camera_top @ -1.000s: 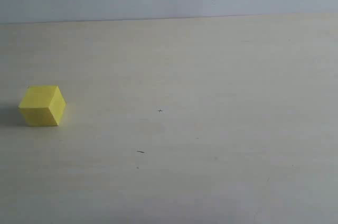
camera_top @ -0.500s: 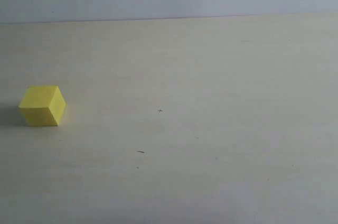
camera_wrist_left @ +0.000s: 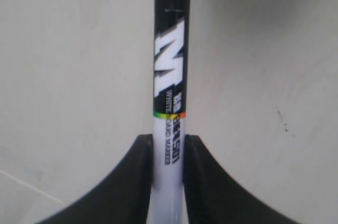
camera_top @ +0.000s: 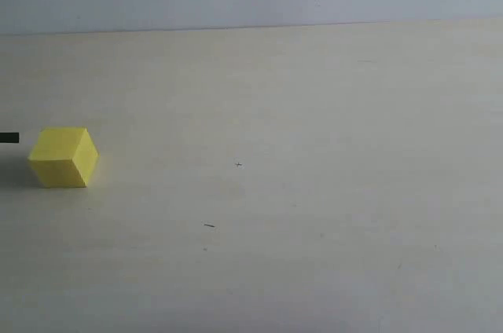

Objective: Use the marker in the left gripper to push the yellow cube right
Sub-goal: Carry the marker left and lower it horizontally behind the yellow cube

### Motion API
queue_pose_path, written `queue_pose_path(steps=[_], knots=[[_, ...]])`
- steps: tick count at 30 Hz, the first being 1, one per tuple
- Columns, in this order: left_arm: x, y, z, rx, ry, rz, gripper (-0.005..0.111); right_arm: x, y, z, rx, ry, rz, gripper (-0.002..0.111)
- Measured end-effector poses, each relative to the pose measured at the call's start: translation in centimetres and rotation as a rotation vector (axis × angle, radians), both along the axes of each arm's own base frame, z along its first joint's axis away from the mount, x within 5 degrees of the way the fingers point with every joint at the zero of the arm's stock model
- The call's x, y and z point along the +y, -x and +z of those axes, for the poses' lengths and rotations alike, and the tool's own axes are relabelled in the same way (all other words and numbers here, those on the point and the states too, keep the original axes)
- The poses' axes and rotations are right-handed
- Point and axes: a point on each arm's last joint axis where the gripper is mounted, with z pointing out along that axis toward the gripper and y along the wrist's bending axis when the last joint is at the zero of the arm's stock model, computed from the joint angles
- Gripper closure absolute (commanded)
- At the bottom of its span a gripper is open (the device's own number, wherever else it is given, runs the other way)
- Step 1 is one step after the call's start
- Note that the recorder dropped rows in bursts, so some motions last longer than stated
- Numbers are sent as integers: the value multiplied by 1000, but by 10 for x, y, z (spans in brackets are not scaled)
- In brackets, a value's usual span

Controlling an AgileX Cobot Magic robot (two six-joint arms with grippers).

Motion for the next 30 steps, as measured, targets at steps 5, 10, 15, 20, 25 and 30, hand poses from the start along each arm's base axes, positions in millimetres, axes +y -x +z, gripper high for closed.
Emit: queue_pose_path(steps=[5,10,15,20,25,30], knots=[[8,0,-15,67,48,-63,107,0,0,0,0,0,0,108],[9,1,-16,87,48,-116,107,0,0,0,0,0,0,108],[6,1,-17,99,74,-152,107,0,0,0,0,0,0,108],[4,1,-21,114,98,-186,107,0,0,0,0,0,0,108],[12,2,-19,124,98,-164,107,0,0,0,0,0,0,108],[21,1,-18,139,101,-135,107,0,0,0,0,0,0,108]])
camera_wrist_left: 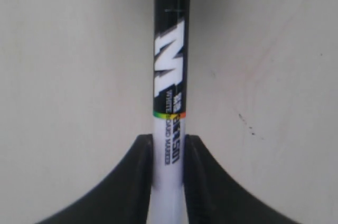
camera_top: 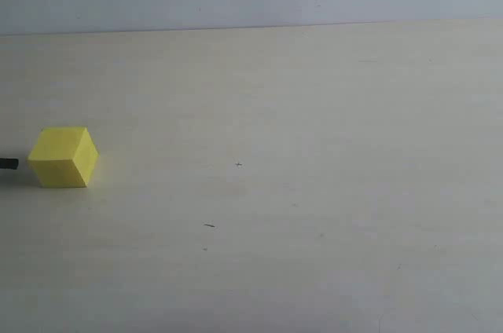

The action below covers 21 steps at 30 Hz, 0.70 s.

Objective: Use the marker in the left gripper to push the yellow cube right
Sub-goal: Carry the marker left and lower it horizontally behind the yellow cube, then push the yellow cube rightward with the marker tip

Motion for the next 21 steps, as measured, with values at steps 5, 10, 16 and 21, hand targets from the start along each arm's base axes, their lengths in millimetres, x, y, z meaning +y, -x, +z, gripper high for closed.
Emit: queue_pose_path(steps=[5,10,16,21], knots=[[-4,-1,-11,37,7,-9,107,0,0,0,0,0,0,108],[-42,-8,-15,24,49,-63,107,0,0,0,0,0,0,108],[-94,-11,-15,3,53,-139,107,0,0,0,0,0,0,108],[-77,-8,-13,29,-26,-76,107,0,0,0,0,0,-2,108]])
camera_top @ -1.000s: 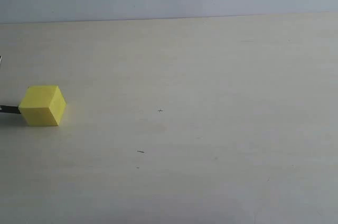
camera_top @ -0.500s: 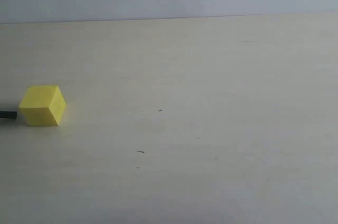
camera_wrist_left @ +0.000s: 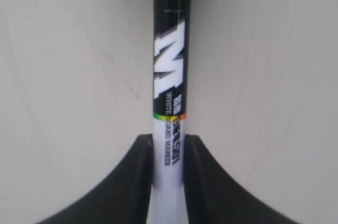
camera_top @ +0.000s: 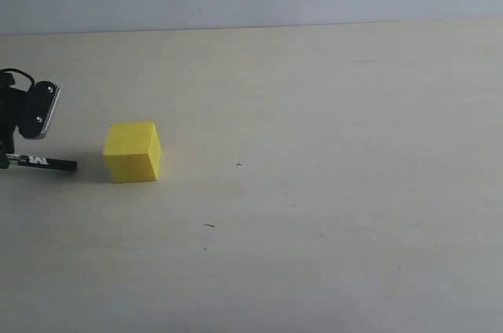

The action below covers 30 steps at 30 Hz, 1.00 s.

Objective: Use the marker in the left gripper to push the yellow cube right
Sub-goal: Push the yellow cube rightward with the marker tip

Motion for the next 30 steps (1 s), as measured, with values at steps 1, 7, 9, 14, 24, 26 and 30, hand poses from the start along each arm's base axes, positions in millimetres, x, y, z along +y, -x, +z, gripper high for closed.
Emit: queue_pose_path(steps=[1,7,9,14,24,26,30], knots=[[4,0,0,2,-10,17,107,0,0,0,0,0,0,108],[12,1,3,-2,-17,58,107,0,0,0,0,0,-2,108],[5,1,3,-4,-13,44,107,0,0,0,0,0,-2,108],[-37,0,3,-48,74,-2,107,0,0,0,0,0,-2,108],[-68,4,9,-90,90,54,107,0,0,0,0,0,-2,108],[-63,5,9,-72,74,70,107,0,0,0,0,0,-2,108],[-81,10,8,-66,92,38,107,0,0,0,0,0,-2,108]])
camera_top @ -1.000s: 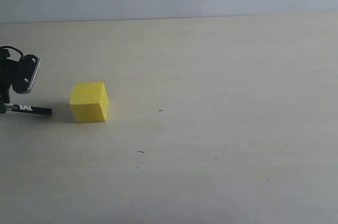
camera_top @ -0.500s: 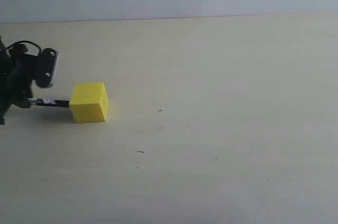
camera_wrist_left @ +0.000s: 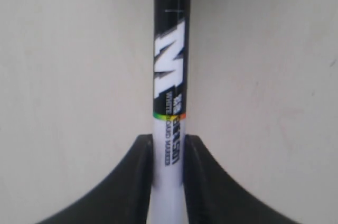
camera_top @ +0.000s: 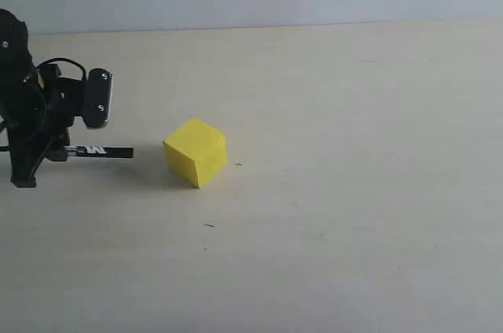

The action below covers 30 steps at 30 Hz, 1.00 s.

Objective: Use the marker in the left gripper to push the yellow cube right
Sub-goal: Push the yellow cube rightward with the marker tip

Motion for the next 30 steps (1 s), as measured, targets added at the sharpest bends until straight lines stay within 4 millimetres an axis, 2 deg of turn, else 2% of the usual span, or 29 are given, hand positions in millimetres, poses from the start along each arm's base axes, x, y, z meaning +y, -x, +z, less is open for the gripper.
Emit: queue_pose_path(steps=[5,6,8,15,19,23,30], knots=[[-59,20,-1,-6,20,-153,107,0,0,0,0,0,0,108],[-64,22,-1,-6,23,-161,107,0,0,0,0,0,0,108],[-65,23,-1,-5,26,-137,107,0,0,0,0,0,0,108],[-51,22,-1,34,-7,-67,107,0,0,0,0,0,0,108],[-53,18,0,-11,21,-67,107,0,0,0,0,0,0,108],[-64,19,1,-46,59,-89,107,0,0,0,0,0,0,108],[-92,35,0,-18,74,-150,107,0,0,0,0,0,0,108]])
